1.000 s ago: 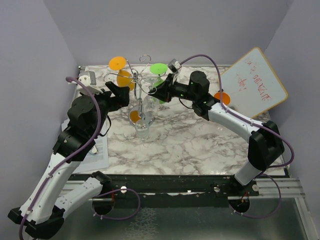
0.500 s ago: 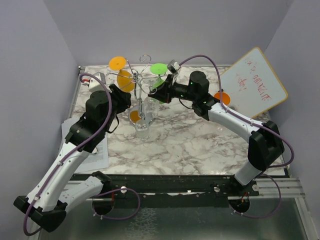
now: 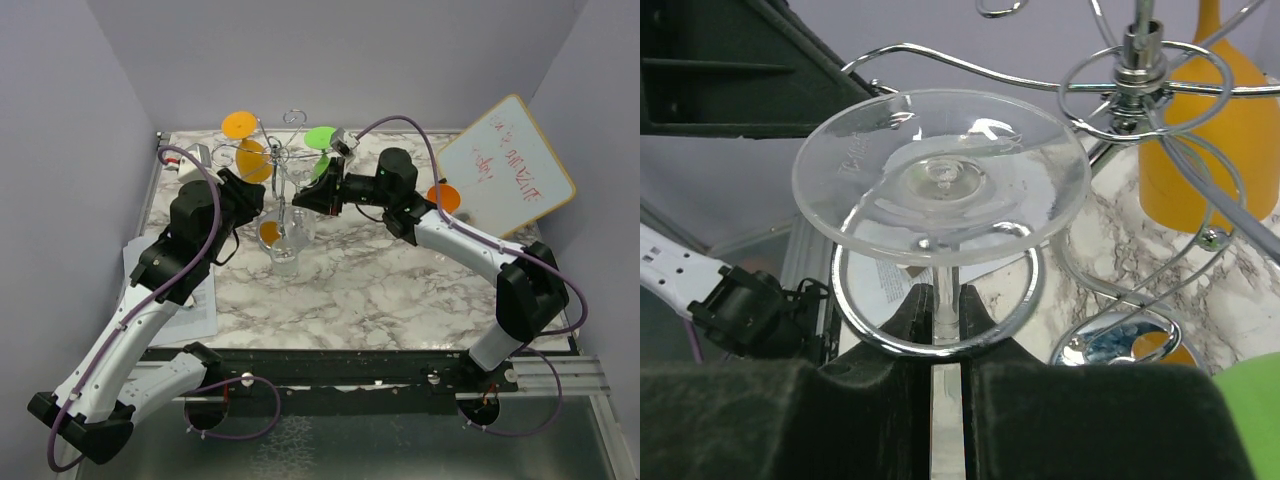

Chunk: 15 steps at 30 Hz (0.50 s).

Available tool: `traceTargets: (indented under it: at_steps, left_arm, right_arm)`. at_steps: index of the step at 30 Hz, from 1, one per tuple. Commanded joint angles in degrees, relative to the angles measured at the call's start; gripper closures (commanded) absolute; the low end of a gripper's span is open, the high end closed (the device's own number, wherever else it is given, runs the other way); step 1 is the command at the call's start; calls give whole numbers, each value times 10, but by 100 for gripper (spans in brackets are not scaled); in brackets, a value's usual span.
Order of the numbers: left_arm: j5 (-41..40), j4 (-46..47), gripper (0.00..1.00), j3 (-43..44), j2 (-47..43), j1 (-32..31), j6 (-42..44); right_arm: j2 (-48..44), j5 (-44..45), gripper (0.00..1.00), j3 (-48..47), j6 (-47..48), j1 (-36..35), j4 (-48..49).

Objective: Place the wine glass upside down on the wine glass rack

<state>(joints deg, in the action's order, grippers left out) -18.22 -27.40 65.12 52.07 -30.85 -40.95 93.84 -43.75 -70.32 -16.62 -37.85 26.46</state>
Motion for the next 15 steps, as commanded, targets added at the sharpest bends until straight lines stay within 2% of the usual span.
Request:
traceTargets:
  at_steps: [1, 6, 15]
  left_arm:
    - [7, -3, 76, -9, -3, -1, 23]
    - [-8, -3, 76, -11, -9, -1, 24]
    - [-23, -6, 72, -13, -24, -1, 31]
  right_arm:
    - [-33, -48, 99, 15, -14, -7, 78]
    - [-58, -40, 99, 46, -20, -9, 116]
    - [-93, 81, 99, 96, -6, -8, 112]
